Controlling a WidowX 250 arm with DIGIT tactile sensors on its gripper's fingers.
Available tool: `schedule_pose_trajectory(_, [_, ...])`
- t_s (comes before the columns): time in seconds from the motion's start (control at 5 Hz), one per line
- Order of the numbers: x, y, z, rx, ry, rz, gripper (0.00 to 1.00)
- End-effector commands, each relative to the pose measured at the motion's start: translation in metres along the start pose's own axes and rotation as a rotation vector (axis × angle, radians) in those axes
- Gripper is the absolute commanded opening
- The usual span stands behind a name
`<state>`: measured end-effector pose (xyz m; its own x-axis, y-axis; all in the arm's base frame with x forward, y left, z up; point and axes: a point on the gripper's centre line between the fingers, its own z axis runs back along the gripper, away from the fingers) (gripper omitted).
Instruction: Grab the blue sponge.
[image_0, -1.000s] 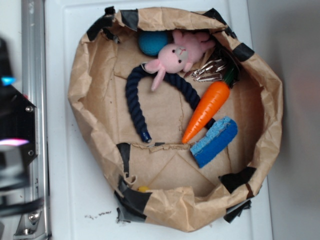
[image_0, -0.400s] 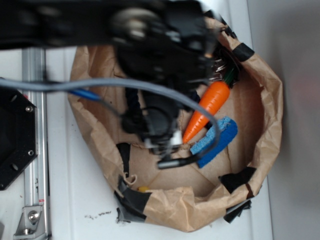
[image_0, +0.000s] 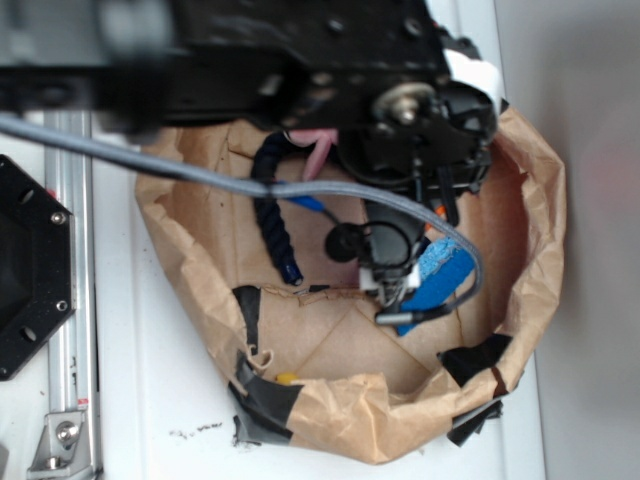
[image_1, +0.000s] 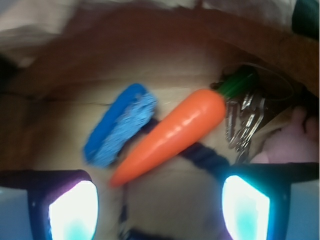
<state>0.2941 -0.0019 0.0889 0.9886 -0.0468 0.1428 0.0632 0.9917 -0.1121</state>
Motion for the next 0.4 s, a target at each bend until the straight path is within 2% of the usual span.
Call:
schedule_pose_trajectory(0.0, [0.039,-0.028,-0.042,0.011,0.001,-0.045,1.0])
schedule_pose_trajectory(0.2, [0.046,-0.041,-0.042,0.029,-0.026,-0.122,1.0])
